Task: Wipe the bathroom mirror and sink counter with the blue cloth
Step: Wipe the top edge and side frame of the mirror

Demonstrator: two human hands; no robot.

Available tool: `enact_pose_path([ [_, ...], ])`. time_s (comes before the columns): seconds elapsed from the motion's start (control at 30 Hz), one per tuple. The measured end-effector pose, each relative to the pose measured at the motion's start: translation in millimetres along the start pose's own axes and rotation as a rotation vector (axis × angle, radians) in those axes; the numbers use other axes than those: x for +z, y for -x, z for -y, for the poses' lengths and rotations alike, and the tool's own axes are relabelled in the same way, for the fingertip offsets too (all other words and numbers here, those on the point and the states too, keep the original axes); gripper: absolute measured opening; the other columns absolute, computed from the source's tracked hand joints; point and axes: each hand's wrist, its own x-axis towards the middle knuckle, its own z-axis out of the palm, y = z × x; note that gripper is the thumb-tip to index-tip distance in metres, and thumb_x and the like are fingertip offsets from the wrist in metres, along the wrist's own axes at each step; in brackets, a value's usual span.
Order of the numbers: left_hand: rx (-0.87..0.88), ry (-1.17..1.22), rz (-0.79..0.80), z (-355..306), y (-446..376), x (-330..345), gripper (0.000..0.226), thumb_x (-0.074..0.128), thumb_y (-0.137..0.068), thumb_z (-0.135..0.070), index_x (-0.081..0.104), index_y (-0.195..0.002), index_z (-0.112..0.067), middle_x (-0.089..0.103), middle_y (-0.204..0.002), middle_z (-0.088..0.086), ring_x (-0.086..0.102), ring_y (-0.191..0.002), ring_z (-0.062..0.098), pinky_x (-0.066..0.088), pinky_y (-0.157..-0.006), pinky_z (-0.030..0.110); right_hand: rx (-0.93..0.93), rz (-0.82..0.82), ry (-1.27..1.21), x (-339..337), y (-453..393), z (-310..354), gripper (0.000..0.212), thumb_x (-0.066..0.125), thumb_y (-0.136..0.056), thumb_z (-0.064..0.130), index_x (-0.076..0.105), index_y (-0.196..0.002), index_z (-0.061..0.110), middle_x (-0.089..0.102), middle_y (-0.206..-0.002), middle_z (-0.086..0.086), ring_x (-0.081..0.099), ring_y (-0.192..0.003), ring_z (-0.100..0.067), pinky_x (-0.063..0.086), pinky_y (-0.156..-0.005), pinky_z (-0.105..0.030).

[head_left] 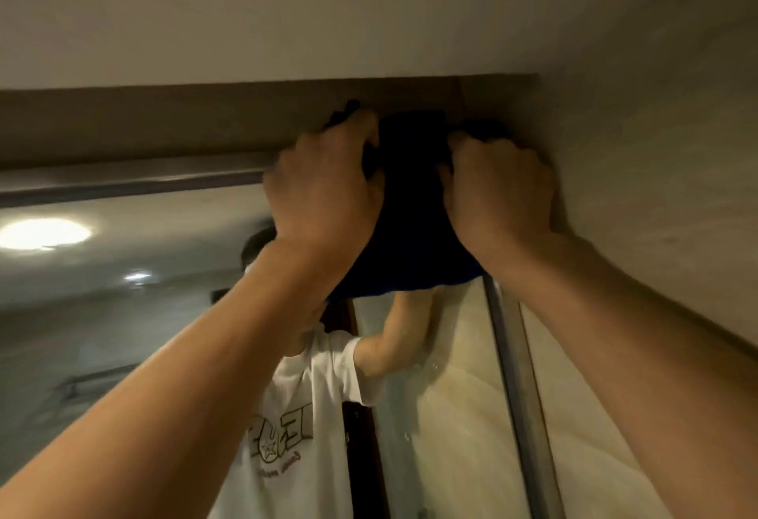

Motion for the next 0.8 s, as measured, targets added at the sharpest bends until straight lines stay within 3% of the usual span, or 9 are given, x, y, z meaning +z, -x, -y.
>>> enact_pose_path([
  [0.13, -0.015, -0.026, 0.000, -27, -5, 18, 0.021, 0.049, -0.095, -0.016, 0.056, -0.112, -0.026, 0.066, -0.104, 0.008, 0.063, -0.096, 0.038, 0.032, -0.064, 0.036, 0.031, 0.073, 0.024, -5, -4, -5, 0.026, 0.037, -0.102, 0.006, 0.062, -0.107, 0.005, 0.065, -0.110, -0.016, 0.063, -0.102, -0.034, 0.033, -0.069, -0.033],
  [0.3, -0.002, -0.019, 0.054, -16, -6, 5, 0.019, 0.052, -0.096, -0.021, 0.057, -0.114, -0.028, 0.066, -0.105, 0.006, 0.063, -0.097, 0.036, 0.031, -0.065, 0.035, 0.039, 0.146, -0.002, -9, -6, -6, 0.018, 0.043, -0.102, 0.011, 0.060, -0.107, 0.007, 0.064, -0.110, -0.014, 0.062, -0.100, -0.032, 0.035, -0.068, -0.033],
  [0.4, -0.021, -0.003, 0.089, -3, 0, -7, 0.018, 0.056, -0.095, -0.026, 0.058, -0.112, -0.029, 0.066, -0.103, 0.005, 0.062, -0.095, 0.036, 0.031, -0.065, 0.036, 0.047, 0.150, -0.008, -8, 3, -1, 0.022, 0.044, -0.102, 0.017, 0.052, -0.120, 0.007, 0.063, -0.114, -0.015, 0.062, -0.102, -0.035, 0.034, -0.067, -0.034],
  [0.5, -0.048, 0.002, 0.101, 1, 5, -10, 0.020, 0.057, -0.094, -0.025, 0.058, -0.113, -0.029, 0.065, -0.103, 0.006, 0.061, -0.096, 0.036, 0.031, -0.066, 0.036, 0.050, 0.236, -0.052, -2, 9, 2, 0.049, 0.046, -0.101, 0.023, 0.030, -0.145, 0.008, 0.062, -0.119, -0.018, 0.062, -0.104, -0.037, 0.036, -0.067, -0.035],
  [0.57, -0.077, 0.017, 0.105, -8, 2, -6, 0.022, 0.056, -0.094, -0.020, 0.058, -0.115, -0.026, 0.064, -0.105, 0.007, 0.061, -0.099, 0.037, 0.032, -0.069, 0.036, 0.027, 0.281, -0.044, -6, 7, 0, 0.054, 0.047, -0.100, 0.024, 0.025, -0.147, 0.009, 0.060, -0.122, -0.018, 0.061, -0.107, -0.038, 0.035, -0.069, -0.036],
  [0.73, -0.127, 0.102, 0.086, -21, 5, 10, 0.024, 0.054, -0.097, -0.023, 0.054, -0.121, -0.024, 0.066, -0.109, 0.008, 0.062, -0.100, 0.035, 0.039, -0.070, 0.038, -0.096, 0.006, 0.131, -43, 1, -11, 0.044, 0.047, -0.101, 0.019, 0.032, -0.142, 0.015, 0.059, -0.115, -0.019, 0.061, -0.094, -0.039, 0.032, -0.064, -0.036],
  [0.8, -0.172, 0.171, 0.118, -41, 10, 19, 0.032, 0.051, -0.098, -0.025, 0.049, -0.130, -0.023, 0.063, -0.117, 0.009, 0.061, -0.105, 0.036, 0.038, -0.070, 0.039, -0.144, -0.018, 0.178, -49, -3, -15, 0.037, 0.041, -0.102, 0.019, 0.037, -0.139, 0.014, 0.057, -0.114, -0.021, 0.058, -0.082, -0.037, 0.028, -0.059, -0.035],
])
